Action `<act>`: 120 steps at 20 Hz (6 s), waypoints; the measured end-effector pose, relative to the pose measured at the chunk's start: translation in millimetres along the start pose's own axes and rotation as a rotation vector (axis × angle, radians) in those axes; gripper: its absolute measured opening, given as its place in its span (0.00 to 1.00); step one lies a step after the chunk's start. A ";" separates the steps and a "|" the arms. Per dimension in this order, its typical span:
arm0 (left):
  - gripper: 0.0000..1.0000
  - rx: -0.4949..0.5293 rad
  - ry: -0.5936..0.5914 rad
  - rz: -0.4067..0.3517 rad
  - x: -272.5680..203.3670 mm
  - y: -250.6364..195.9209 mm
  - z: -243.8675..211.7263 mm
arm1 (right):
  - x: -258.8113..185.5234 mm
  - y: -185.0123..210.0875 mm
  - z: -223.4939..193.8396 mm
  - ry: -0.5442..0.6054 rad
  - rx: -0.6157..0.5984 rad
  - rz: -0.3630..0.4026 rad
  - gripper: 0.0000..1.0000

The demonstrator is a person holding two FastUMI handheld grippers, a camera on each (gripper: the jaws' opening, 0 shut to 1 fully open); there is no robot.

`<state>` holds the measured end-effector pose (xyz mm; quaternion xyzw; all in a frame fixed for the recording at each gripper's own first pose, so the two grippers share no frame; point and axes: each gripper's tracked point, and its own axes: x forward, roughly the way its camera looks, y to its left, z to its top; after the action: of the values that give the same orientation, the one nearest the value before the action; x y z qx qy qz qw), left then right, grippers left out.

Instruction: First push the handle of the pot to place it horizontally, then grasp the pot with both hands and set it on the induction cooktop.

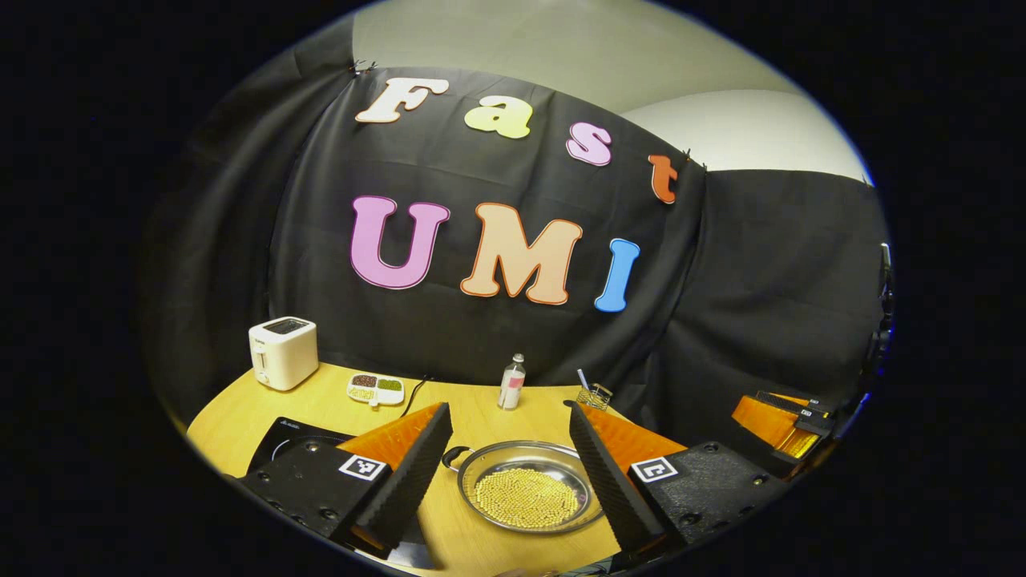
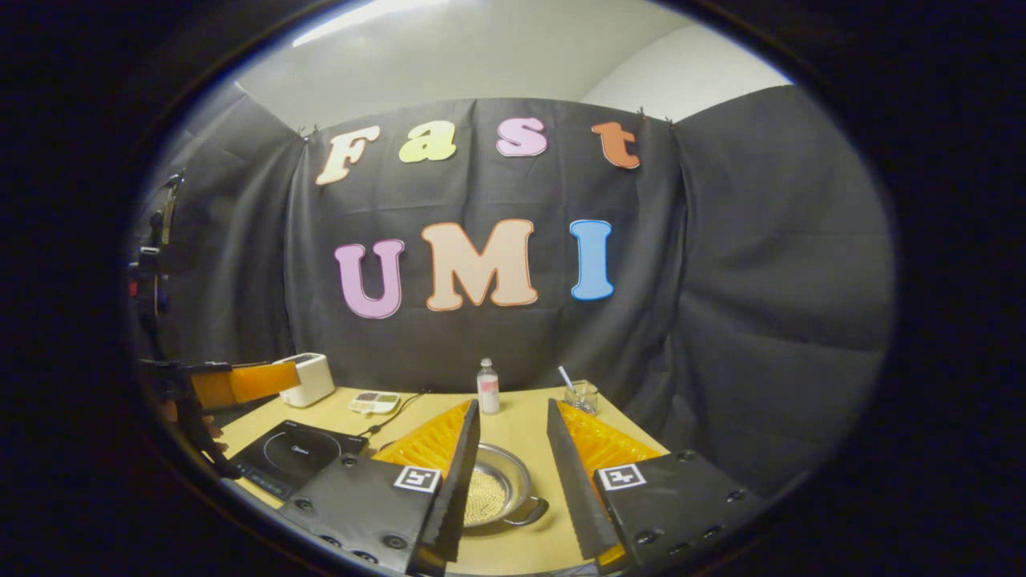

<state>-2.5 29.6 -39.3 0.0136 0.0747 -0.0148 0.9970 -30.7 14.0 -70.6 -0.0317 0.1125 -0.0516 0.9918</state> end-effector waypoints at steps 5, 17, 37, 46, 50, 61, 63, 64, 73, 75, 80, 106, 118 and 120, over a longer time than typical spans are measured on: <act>0.95 0.001 0.005 0.007 2.4 4.5 -0.4 | -1.3 0.0 -6.1 0.046 -0.031 -0.003 0.30; 0.95 0.008 0.029 0.023 2.1 10.8 -12.6 | 4.1 9.4 -74.9 0.221 -0.026 0.050 0.00; 0.95 0.015 0.183 0.290 17.8 30.8 -75.7 | 36.8 7.9 -266.6 0.754 0.006 0.261 0.03; 0.95 0.002 0.172 0.385 15.6 41.1 -69.7 | 52.1 0.3 -280.2 0.796 -0.028 0.308 0.00; 0.91 -0.003 0.171 0.427 13.2 43.1 -71.1 | 62.6 -4.8 -277.6 0.797 -0.050 0.325 0.02; 0.95 -0.021 0.136 0.550 4.5 37.5 -67.8 | 105.5 -28.4 -277.2 0.783 -0.141 0.424 0.00; 0.95 -0.025 0.132 0.573 0.8 36.8 -68.2 | 113.6 -30.0 -277.4 0.778 -0.161 0.442 0.00; 0.91 -0.026 0.131 0.586 -0.4 37.2 -69.2 | 117.1 -30.6 -276.7 0.775 -0.168 0.449 0.00; 0.91 -0.031 0.130 0.643 -9.9 32.5 -71.8 | 139.6 -35.5 -280.8 0.765 -0.170 0.474 0.02; 0.95 -0.030 0.131 0.650 -9.9 32.4 -71.1 | 141.2 -36.2 -283.3 0.766 -0.175 0.474 0.02; 0.95 -0.027 0.129 0.662 -10.3 33.6 -69.0 | 144.6 -36.3 -285.1 0.767 -0.176 0.478 0.00; 0.96 -0.177 0.459 0.260 82.5 94.8 -172.8 | 160.6 -26.0 -223.5 0.668 -0.032 0.119 0.97; 0.97 -0.211 0.690 0.291 121.1 108.1 -261.5 | 200.0 -35.0 -292.0 0.886 0.030 0.159 0.96; 1.00 -0.221 0.712 0.281 125.8 103.4 -270.3 | 200.9 -32.1 -300.0 0.904 0.025 0.182 0.97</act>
<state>84.9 137.5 -322.7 -0.0795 0.4144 0.1354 0.8965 93.1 -55.2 -404.2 0.0158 0.5353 0.0256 0.8442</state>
